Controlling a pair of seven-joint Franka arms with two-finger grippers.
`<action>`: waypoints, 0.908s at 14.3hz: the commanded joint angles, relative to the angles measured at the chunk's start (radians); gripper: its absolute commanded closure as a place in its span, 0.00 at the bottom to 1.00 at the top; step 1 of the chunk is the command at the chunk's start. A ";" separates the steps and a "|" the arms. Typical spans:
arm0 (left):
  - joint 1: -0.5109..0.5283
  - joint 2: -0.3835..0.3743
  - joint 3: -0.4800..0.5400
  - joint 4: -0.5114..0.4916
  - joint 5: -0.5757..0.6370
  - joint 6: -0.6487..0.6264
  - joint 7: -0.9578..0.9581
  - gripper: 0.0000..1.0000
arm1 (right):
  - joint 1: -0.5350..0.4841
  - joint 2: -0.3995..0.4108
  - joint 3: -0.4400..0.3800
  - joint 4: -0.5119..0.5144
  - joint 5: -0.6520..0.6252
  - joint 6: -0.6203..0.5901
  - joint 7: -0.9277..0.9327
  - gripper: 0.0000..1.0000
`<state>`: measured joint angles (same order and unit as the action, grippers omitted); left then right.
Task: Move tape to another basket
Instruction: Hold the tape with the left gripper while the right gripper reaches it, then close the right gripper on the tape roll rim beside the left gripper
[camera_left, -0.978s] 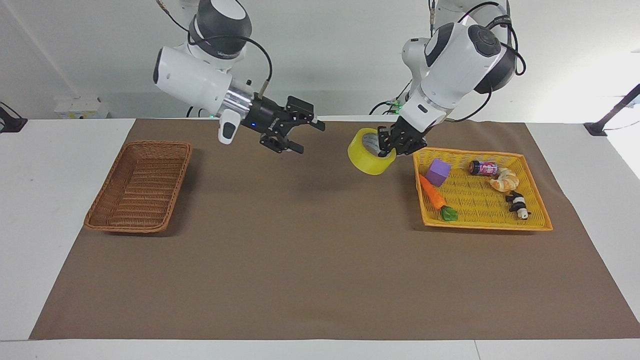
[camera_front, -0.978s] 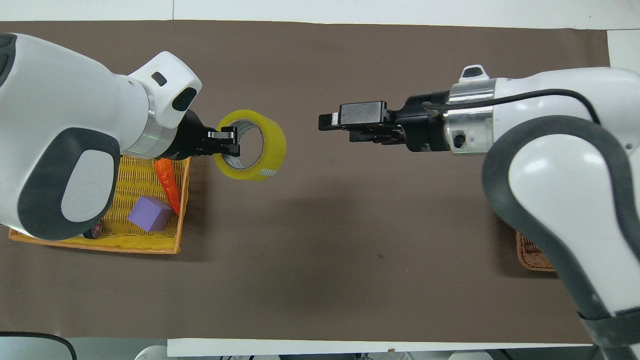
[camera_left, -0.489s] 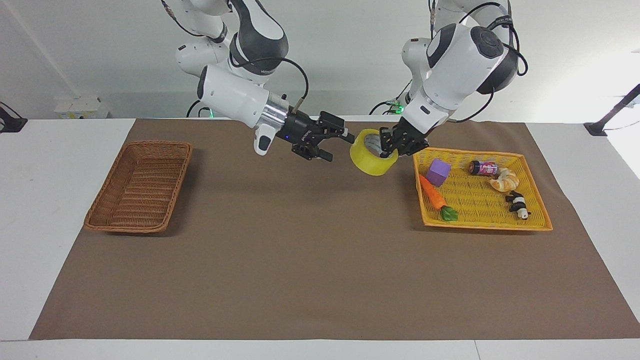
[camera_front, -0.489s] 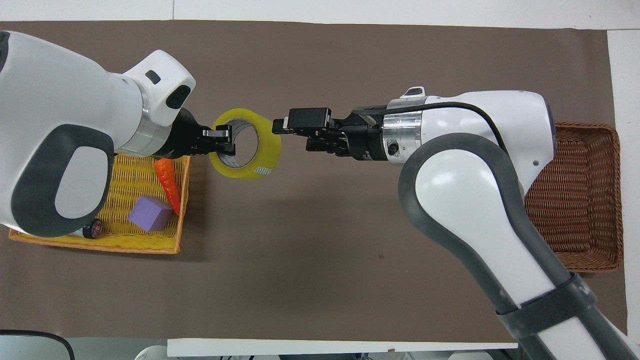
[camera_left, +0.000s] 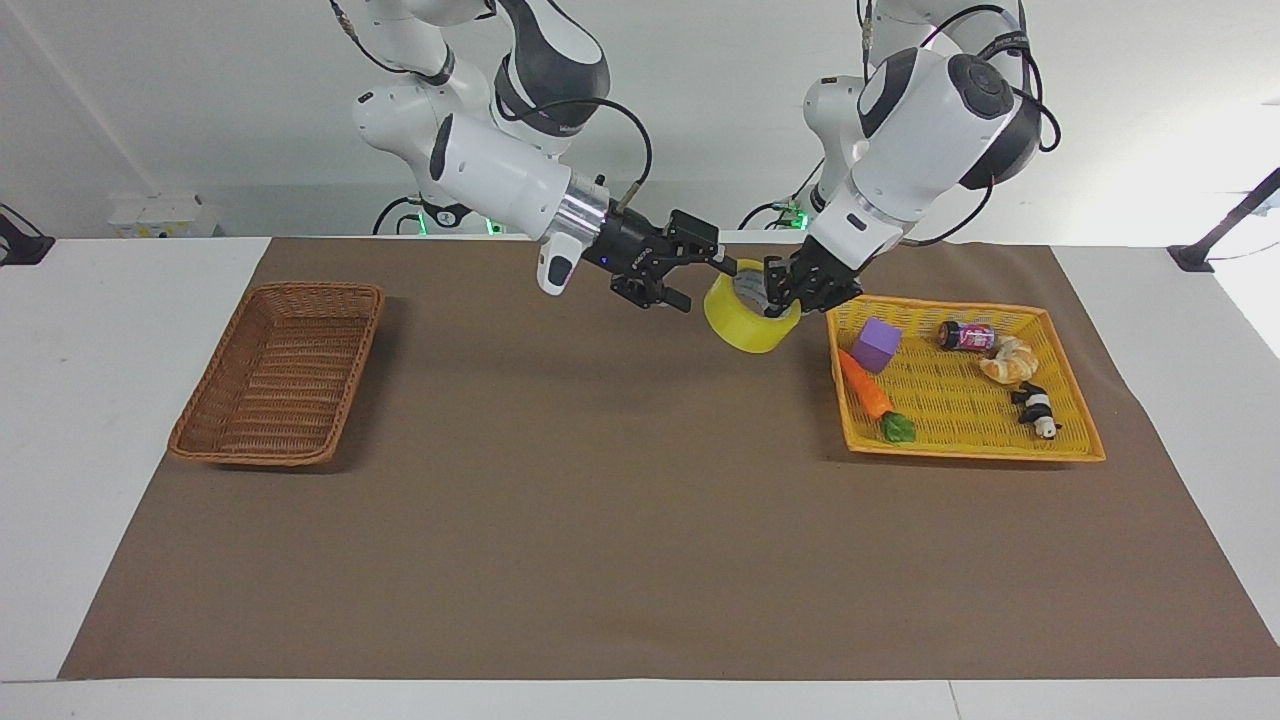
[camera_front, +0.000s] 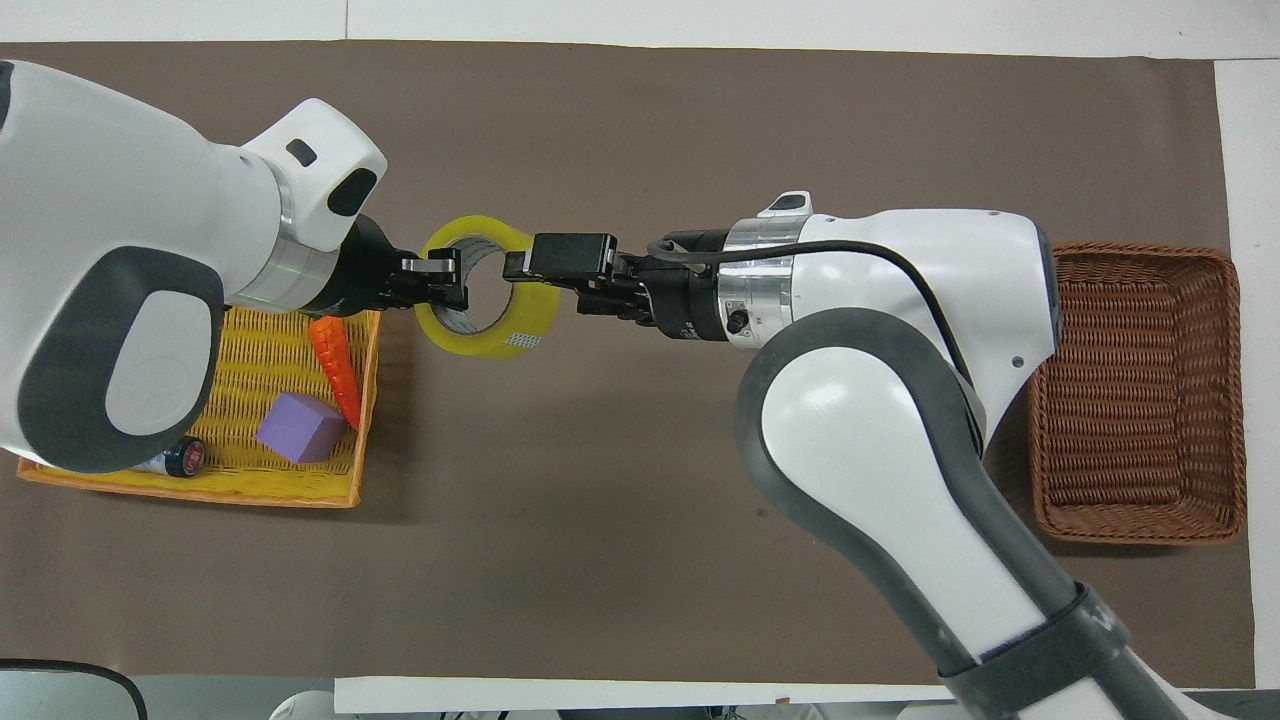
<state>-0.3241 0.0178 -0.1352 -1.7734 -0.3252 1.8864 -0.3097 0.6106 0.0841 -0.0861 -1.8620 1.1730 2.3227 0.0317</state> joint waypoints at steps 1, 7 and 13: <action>0.010 -0.016 -0.003 -0.006 -0.012 -0.013 0.006 1.00 | 0.009 0.000 -0.003 -0.011 0.019 0.021 -0.001 0.00; 0.008 -0.016 -0.003 -0.006 -0.012 -0.013 0.004 1.00 | 0.008 0.037 -0.003 -0.005 0.097 0.011 -0.081 0.00; 0.010 -0.016 -0.003 -0.005 -0.012 -0.023 0.006 1.00 | 0.026 0.037 -0.001 0.000 0.123 0.018 -0.081 0.00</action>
<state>-0.3234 0.0178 -0.1356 -1.7734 -0.3252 1.8839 -0.3097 0.6158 0.1236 -0.0855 -1.8616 1.2730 2.3235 -0.0271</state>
